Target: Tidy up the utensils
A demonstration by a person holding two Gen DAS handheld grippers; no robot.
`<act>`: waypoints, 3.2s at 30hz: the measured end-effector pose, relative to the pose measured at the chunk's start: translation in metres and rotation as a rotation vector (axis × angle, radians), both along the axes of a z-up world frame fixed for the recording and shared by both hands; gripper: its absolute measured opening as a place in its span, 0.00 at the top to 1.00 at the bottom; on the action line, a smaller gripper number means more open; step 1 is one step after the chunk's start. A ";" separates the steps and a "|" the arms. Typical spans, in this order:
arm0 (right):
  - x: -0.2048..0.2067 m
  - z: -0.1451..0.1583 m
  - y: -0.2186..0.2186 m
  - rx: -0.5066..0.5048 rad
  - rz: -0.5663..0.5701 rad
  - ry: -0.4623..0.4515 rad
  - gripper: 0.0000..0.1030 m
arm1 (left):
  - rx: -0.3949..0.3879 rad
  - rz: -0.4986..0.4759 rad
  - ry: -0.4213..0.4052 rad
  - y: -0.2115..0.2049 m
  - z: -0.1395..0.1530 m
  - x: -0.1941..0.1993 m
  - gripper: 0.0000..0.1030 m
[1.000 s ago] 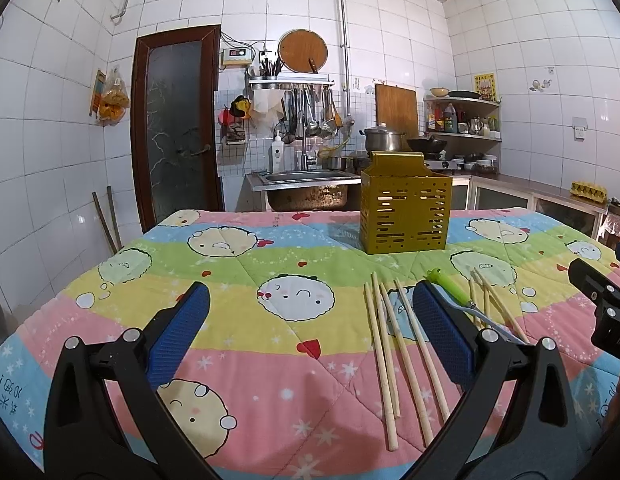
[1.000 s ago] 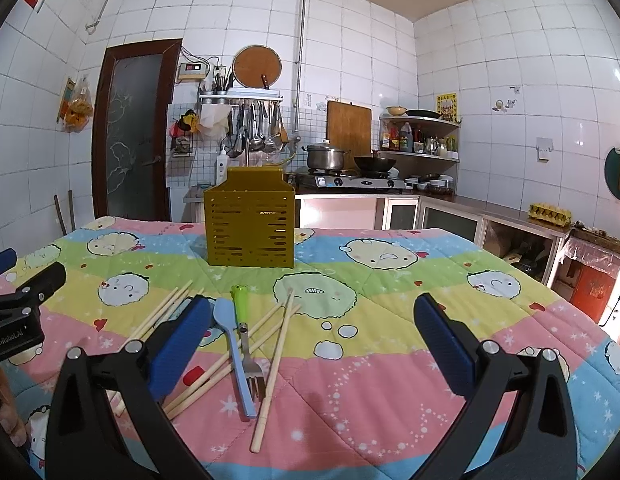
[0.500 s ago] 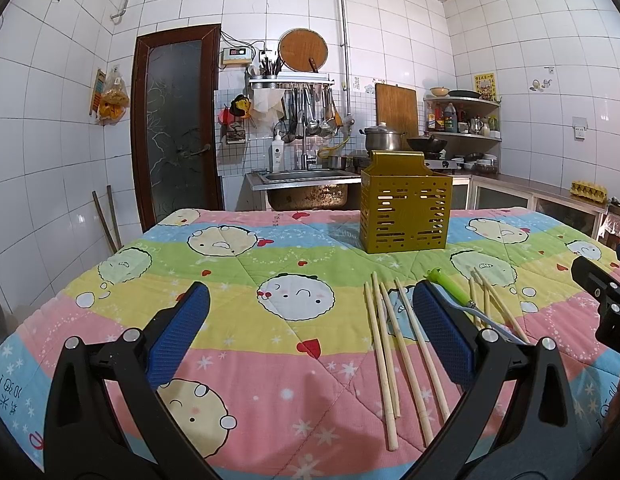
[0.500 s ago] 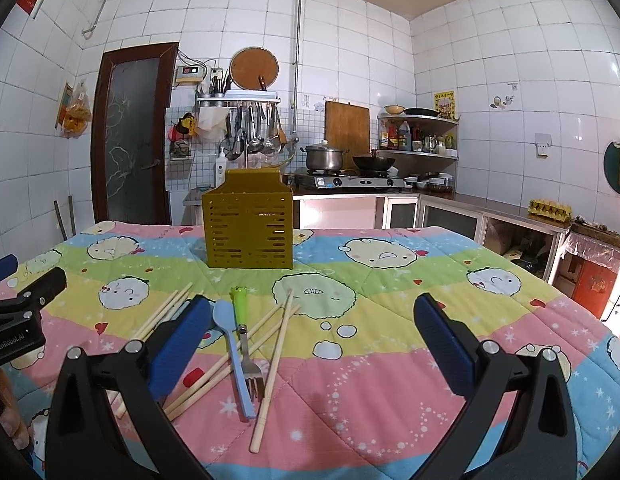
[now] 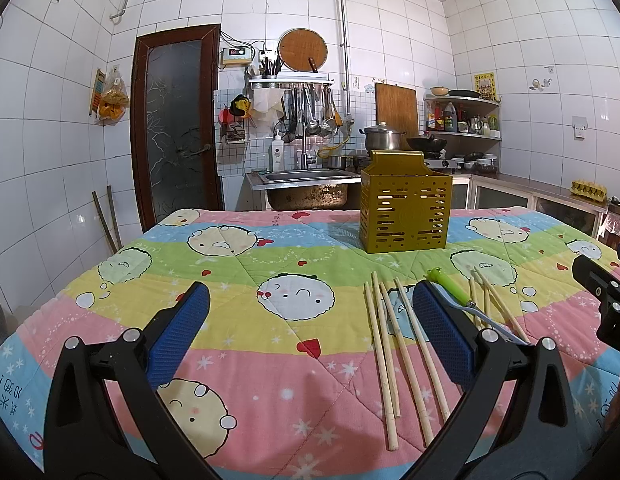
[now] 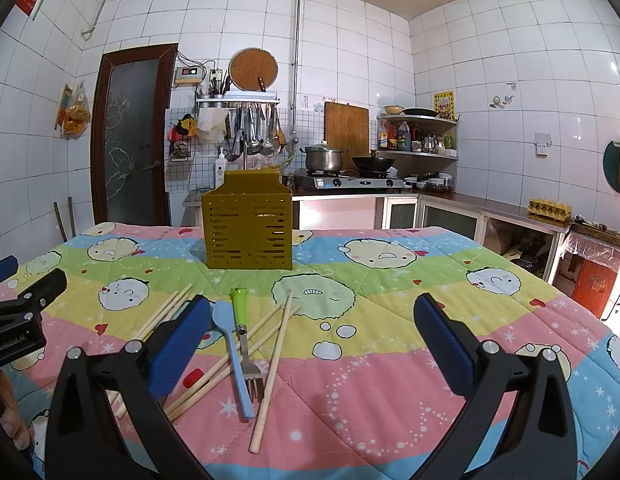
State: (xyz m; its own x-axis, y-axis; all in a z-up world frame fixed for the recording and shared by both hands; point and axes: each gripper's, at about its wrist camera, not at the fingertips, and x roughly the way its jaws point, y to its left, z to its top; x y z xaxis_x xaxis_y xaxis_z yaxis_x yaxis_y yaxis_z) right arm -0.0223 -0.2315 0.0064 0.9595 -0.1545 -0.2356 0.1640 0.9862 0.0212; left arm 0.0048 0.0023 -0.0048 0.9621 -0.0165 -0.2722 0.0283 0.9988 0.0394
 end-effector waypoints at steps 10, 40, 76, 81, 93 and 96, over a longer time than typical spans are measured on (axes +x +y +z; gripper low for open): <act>0.000 0.000 0.000 0.000 0.000 -0.001 0.04 | 0.000 0.000 0.001 0.000 0.000 0.001 0.05; -0.001 0.000 -0.001 0.002 -0.001 -0.003 0.04 | 0.002 -0.002 0.000 -0.001 0.000 -0.002 0.05; 0.139 -0.034 -0.021 0.040 -0.046 0.461 0.04 | 0.021 -0.072 0.547 -0.021 -0.036 0.153 0.05; 0.147 -0.045 -0.028 0.069 -0.055 0.528 0.04 | 0.015 -0.076 0.614 -0.022 -0.049 0.166 0.05; 0.158 -0.053 -0.025 0.049 -0.072 0.589 0.04 | 0.015 -0.075 0.653 -0.023 -0.054 0.179 0.04; 0.162 -0.057 -0.029 0.073 -0.075 0.617 0.04 | 0.022 -0.078 0.662 -0.023 -0.055 0.183 0.04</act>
